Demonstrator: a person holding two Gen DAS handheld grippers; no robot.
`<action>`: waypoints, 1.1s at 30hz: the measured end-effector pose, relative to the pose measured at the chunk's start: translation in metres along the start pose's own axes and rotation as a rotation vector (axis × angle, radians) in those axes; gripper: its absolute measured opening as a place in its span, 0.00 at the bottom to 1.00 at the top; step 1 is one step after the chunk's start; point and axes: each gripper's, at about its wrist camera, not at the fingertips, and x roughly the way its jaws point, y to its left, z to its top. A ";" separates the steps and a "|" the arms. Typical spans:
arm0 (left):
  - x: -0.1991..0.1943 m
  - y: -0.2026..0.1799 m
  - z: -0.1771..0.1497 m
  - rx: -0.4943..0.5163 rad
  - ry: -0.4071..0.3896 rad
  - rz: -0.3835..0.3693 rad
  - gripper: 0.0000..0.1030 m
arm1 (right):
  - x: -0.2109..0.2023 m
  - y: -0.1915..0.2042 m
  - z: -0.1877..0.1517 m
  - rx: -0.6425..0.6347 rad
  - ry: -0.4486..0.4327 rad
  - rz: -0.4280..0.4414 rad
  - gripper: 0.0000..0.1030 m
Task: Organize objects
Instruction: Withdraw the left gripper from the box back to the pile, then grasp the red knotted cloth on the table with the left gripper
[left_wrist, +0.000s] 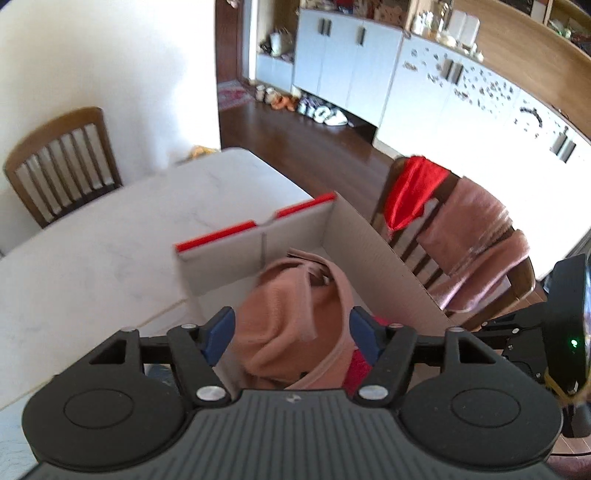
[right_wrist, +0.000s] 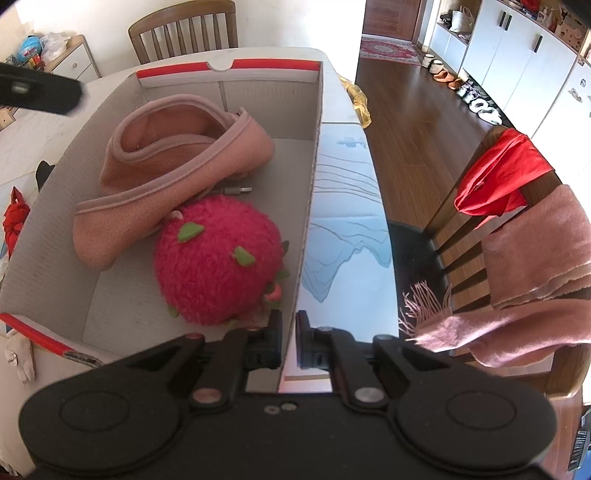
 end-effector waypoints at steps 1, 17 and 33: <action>-0.007 0.005 -0.001 -0.008 -0.007 0.005 0.66 | 0.000 0.000 0.000 -0.002 0.000 0.001 0.06; -0.067 0.107 -0.080 -0.270 0.007 0.191 0.87 | 0.000 -0.001 -0.004 -0.019 0.009 0.032 0.07; 0.010 0.195 -0.153 -0.641 0.155 0.372 0.99 | 0.002 -0.001 -0.005 -0.050 0.026 0.045 0.07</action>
